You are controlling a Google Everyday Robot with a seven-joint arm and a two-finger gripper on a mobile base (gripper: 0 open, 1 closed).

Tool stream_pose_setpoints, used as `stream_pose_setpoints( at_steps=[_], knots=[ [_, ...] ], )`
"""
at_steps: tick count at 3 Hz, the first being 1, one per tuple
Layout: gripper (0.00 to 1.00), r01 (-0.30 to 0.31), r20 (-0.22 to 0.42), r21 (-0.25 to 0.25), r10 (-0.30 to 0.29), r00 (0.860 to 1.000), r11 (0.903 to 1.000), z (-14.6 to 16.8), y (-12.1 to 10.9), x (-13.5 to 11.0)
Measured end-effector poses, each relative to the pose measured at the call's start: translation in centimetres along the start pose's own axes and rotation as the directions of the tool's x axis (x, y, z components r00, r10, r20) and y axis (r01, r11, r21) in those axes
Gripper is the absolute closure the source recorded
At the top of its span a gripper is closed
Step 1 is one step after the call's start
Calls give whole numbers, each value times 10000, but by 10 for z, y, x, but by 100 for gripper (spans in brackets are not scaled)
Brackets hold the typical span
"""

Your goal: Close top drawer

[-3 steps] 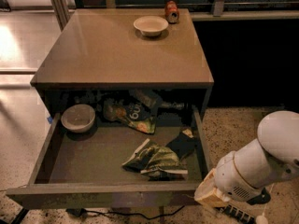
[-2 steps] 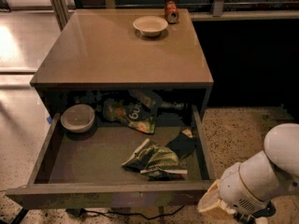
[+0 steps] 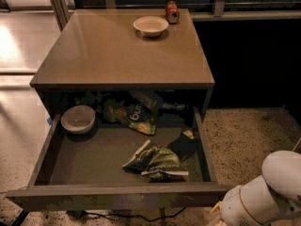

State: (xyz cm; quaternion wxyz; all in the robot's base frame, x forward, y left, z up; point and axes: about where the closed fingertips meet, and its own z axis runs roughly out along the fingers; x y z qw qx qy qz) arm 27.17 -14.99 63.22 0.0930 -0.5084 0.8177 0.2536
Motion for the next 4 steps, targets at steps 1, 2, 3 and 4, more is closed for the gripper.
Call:
stream_pose_setpoints(
  at_steps=[1, 2, 3, 4],
  knots=[
    [100, -41, 77, 88, 40, 10000, 10000, 0, -1, 0],
    [100, -382, 692, 765, 329, 9971, 9963, 0, -6, -3],
    [100, -773, 1665, 1645, 495, 9848, 9833, 0, -17, -34],
    [100, -1165, 2423, 2284, 595, 9684, 9666, -8, -33, -63]
  ],
)
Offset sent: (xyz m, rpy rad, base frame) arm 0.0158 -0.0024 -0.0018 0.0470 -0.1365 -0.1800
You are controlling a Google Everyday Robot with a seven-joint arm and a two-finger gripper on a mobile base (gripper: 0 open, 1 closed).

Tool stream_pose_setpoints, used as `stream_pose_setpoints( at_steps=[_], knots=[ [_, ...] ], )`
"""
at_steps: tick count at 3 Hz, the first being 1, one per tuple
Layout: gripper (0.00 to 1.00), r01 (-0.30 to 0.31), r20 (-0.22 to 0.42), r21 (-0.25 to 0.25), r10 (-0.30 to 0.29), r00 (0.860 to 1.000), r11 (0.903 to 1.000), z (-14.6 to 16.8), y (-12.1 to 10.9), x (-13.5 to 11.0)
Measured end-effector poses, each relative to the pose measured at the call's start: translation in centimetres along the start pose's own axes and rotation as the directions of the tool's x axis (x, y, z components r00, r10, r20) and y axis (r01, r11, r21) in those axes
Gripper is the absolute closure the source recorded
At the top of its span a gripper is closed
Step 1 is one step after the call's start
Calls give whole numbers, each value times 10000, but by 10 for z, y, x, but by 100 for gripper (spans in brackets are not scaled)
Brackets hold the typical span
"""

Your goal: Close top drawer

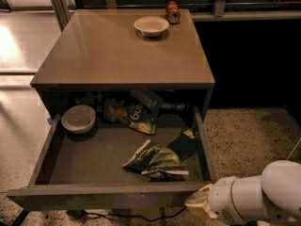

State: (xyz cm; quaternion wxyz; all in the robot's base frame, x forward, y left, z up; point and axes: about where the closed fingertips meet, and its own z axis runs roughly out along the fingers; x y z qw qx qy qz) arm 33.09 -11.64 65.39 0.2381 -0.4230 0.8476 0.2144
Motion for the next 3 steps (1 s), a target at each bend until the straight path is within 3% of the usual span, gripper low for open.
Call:
stream_pose_setpoints(
  at_steps=[1, 2, 3],
  knots=[
    [100, -373, 797, 643, 321, 9963, 9972, 11, -13, -44],
    [100, -606, 611, 450, 578, 9965, 9972, 11, -8, -22],
    [100, -622, 600, 377, 599, 9964, 9973, 15, -9, -24]
  ],
)
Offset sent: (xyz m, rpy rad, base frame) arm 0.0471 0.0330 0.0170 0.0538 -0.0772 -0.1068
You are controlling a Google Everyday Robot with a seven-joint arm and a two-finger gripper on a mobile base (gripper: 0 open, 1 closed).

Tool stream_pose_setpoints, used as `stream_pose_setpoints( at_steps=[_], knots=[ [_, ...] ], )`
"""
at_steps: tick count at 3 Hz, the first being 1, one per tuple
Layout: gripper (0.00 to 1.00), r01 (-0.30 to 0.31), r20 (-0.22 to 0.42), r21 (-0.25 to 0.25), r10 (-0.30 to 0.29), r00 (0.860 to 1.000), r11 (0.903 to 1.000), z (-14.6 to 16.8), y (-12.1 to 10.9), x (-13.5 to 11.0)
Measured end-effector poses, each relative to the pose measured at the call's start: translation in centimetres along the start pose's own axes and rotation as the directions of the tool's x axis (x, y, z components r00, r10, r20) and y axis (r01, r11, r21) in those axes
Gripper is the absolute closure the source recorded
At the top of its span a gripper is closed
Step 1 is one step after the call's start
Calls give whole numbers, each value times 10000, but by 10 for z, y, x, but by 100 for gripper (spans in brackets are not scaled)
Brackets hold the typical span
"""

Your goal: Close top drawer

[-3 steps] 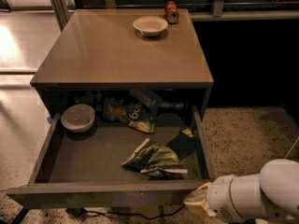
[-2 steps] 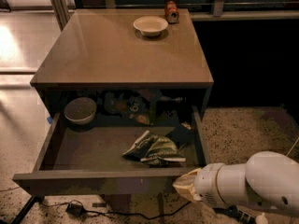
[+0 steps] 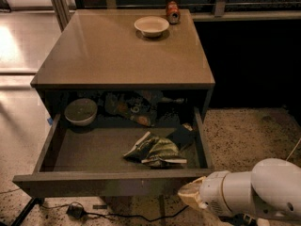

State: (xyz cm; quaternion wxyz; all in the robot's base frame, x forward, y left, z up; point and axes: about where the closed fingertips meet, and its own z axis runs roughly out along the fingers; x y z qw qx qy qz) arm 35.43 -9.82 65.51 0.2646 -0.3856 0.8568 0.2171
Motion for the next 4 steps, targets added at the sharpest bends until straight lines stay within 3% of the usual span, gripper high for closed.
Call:
stream_pose_setpoints(
  at_steps=[1, 2, 3, 4],
  knots=[
    [100, -77, -43, -259, 76, 10000, 9996, 15, -2, -6],
    [100, 66, 230, -235, -60, 9997, 9997, 20, 0, -29],
    [100, 447, 805, -11, -445, 9958, 9990, 23, 2, -75],
    [100, 447, 805, -11, -445, 9958, 9990, 23, 2, -75]
  ],
)
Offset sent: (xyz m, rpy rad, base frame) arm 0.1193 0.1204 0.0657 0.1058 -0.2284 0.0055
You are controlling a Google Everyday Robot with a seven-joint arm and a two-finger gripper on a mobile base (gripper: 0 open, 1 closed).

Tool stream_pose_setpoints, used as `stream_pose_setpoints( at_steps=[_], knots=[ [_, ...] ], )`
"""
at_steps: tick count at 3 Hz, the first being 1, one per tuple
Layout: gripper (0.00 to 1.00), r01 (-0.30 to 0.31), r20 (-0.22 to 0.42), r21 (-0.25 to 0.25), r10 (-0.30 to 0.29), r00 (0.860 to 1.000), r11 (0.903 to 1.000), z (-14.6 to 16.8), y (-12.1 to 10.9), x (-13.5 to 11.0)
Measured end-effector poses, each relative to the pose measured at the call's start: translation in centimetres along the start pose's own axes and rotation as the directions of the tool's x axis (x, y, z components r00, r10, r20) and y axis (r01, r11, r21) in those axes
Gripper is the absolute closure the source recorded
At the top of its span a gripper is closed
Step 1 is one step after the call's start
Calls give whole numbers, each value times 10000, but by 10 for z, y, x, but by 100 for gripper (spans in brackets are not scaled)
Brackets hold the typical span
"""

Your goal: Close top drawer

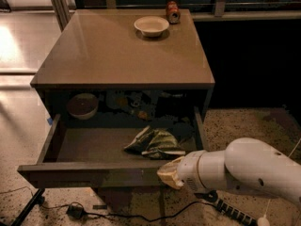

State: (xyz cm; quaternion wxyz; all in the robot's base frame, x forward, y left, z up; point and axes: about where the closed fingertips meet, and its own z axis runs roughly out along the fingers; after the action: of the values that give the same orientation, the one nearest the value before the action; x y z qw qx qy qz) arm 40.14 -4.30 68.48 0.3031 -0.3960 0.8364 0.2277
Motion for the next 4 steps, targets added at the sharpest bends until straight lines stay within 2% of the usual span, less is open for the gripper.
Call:
stream_pose_setpoints(
  at_steps=[1, 3, 4],
  knots=[
    [100, -204, -206, -125, 202, 9996, 9997, -1, 0, 17],
    [100, -1092, -859, -183, 1073, 9905, 9938, -13, 6, 87],
    [100, -1192, -928, -170, 1172, 9888, 9927, -14, 7, 95]
  ],
)
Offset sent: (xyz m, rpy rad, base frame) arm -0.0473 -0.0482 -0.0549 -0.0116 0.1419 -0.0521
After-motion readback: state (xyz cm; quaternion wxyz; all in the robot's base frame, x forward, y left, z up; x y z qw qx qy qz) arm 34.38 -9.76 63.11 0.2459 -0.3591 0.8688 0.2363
